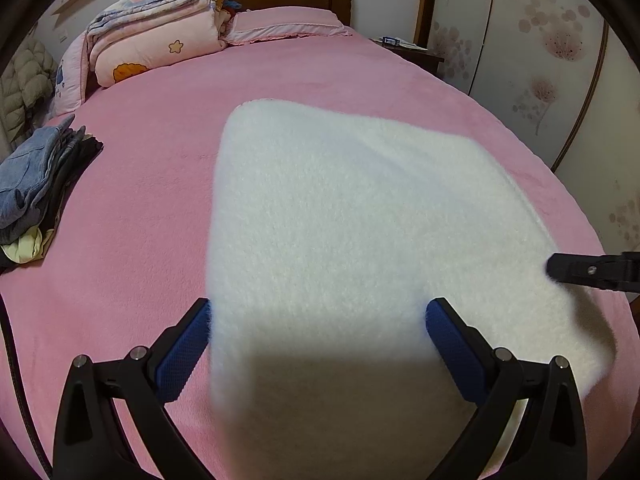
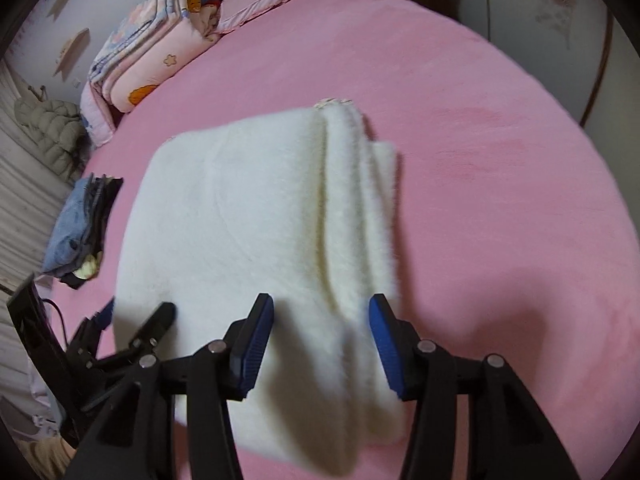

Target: Fold large clothes

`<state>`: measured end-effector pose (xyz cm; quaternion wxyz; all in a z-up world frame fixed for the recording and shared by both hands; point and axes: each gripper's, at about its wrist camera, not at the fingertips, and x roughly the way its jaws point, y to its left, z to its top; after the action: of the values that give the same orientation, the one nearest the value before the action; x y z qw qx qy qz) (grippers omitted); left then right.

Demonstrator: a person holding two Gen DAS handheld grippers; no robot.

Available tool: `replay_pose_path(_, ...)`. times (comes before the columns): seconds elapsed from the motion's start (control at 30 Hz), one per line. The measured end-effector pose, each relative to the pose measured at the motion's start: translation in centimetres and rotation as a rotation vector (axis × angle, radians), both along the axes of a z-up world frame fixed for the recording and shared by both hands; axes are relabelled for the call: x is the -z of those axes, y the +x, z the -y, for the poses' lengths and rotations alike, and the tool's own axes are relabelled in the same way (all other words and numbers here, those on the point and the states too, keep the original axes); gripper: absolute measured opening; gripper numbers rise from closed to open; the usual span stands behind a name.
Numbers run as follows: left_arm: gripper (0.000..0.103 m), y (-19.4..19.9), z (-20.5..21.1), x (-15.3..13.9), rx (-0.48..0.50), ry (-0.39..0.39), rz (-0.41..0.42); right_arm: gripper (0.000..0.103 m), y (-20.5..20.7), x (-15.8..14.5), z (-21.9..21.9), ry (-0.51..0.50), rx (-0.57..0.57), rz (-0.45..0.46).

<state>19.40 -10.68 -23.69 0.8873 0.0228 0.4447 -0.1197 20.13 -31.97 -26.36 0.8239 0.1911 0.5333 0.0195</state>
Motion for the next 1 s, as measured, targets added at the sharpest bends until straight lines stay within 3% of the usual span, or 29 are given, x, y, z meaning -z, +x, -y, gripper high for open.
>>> replay_pose_path(0.13, 0.103, 0.1, 0.1, -0.1, -0.003, 0.008, -0.003, 0.05, 0.6, 1.4, 0.7, 0.053, 0.006, -0.027)
replay_pose_path(0.17, 0.103, 0.2, 0.1, -0.2, -0.007, 0.01, -0.01, 0.032, 0.7, 1.3, 0.8, 0.072, -0.002, -0.015)
replay_pose_path(0.2, 0.103, 0.2, 0.1, -0.4, -0.012, 0.006, -0.023, 0.021, 0.4, 1.0, 0.8, 0.082, -0.018, 0.0)
replay_pose_path(0.3, 0.103, 0.1, 0.2, -1.1, -0.006, -0.023, -0.039, 0.015, -1.1, -1.5, 0.5, 0.017, -0.04, 0.066)
replay_pose_path(0.4, 0.103, -0.8, 1.5, -1.6, 0.035, -0.019, -0.01, 0.015, -3.0, -2.3, 1.1, -0.044, -0.014, 0.101)
replay_pose_path(0.53, 0.103, -2.1, 3.8, -0.4, 0.068, 0.132, 0.085, 0.016, -2.7, 1.3, 2.1, -0.033, 0.017, 0.048)
replay_pose_path(0.67, 0.103, -1.0, 2.6, -1.1, 0.065, 0.07, 0.003, 0.026, -1.9, 0.5, 1.4, -0.073, 0.03, 0.036)
replay_pose_path(0.7, 0.103, -0.7, 2.1, -1.6, 0.075, 0.055, -0.039, 0.033, -2.0, -0.1, 1.1, -0.095, 0.036, 0.035)
replay_pose_path(0.77, 0.103, -0.4, 1.0, -2.9, 0.077, 0.017, -0.078, 0.033, -2.6, -2.0, 0.2, -0.177, 0.044, 0.061)
replay_pose_path(0.9, 0.103, -1.9, -1.6, -7.4, 0.027, -0.109, -0.007, 0.033, -4.3, -5.6, -3.0, -0.209, 0.001, 0.188)
replay_pose_path(1.0, 0.099, -3.5, -2.3, -8.5, 0.028, -0.168, 0.023, 0.033, -4.8, -6.3, -6.2, -0.16, -0.072, 0.244)
